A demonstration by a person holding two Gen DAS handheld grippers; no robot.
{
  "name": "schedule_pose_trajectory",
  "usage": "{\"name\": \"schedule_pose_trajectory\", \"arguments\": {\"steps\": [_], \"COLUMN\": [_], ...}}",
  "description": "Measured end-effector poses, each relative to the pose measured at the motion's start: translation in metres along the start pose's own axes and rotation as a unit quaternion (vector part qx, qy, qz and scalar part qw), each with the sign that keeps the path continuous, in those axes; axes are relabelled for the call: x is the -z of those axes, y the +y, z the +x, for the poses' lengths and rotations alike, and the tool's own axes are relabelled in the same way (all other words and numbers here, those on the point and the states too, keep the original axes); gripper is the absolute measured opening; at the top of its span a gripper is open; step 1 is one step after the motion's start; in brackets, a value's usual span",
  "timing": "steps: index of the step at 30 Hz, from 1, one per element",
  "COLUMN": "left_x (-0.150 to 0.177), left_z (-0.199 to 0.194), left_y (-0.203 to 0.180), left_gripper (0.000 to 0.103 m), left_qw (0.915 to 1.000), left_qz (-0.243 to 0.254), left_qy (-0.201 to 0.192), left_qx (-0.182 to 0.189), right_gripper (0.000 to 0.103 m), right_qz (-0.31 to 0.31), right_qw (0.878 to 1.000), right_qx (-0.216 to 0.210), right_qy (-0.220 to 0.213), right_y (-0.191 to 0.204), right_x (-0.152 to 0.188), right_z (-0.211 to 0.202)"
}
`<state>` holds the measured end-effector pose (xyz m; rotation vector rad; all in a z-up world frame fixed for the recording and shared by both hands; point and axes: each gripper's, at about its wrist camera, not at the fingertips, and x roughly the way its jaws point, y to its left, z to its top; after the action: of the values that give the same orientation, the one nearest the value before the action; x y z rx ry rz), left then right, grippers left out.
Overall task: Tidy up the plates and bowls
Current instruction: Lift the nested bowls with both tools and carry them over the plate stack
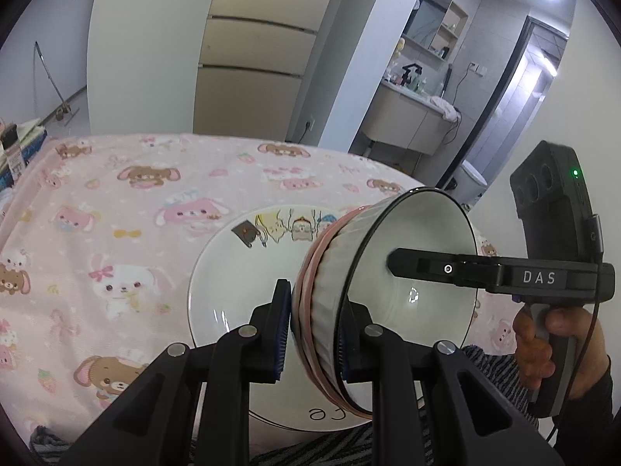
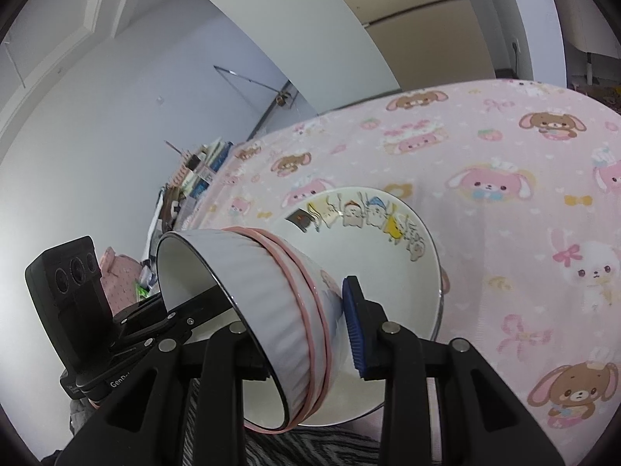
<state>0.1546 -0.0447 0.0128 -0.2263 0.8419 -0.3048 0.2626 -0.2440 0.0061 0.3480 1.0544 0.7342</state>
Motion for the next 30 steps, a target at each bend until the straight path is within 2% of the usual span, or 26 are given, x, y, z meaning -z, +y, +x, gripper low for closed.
{"name": "schedule_pose_trajectory", "arguments": {"steps": [7, 11, 14, 17, 18, 21, 24, 30], "left_x": [-0.005, -0.012, -0.015, -0.017, -0.017, -0.017, -0.018, -0.017], "left_z": [0.010, 0.016, 0.025, 0.033, 0.032, 0.030, 0.032, 0.034], "left_y": [-0.001, 0.001, 0.006, 0.009, 0.007, -0.002, -0.002, -0.003], "left_gripper": [0.022, 0.022, 0.022, 0.022, 0.022, 0.021, 0.020, 0.021], "left_qw": [0.9997, 0.9992, 0.9986, 0.9980, 0.9982, 0.9980, 0.9980, 0.9966], "left_qz": [0.010, 0.010, 0.007, 0.000, 0.009, 0.045, 0.051, 0.071], "left_qy": [0.019, 0.039, 0.052, 0.062, 0.058, 0.042, 0.029, -0.002], "left_qx": [-0.010, -0.004, 0.006, 0.016, 0.010, -0.014, -0.023, -0.042], "right_gripper": [0.029, 0.029, 0.027, 0.025, 0.022, 0.021, 0.021, 0.021], "right_qz": [0.017, 0.016, 0.001, -0.066, -0.093, -0.146, -0.165, -0.179], "right_qw": [0.999, 0.998, 0.998, 0.995, 0.993, 0.984, 0.980, 0.975], "right_qx": [-0.010, -0.012, -0.003, 0.048, 0.058, 0.094, 0.113, 0.126], "right_qy": [0.033, 0.060, 0.063, 0.054, 0.047, 0.036, 0.017, -0.034], "right_y": [-0.015, -0.020, -0.017, -0.002, 0.006, 0.021, 0.025, 0.025], "right_x": [-0.006, -0.014, -0.020, -0.025, -0.024, -0.019, -0.016, -0.012], "right_z": [0.010, 0.016, 0.018, 0.019, 0.018, 0.020, 0.019, 0.020]}}
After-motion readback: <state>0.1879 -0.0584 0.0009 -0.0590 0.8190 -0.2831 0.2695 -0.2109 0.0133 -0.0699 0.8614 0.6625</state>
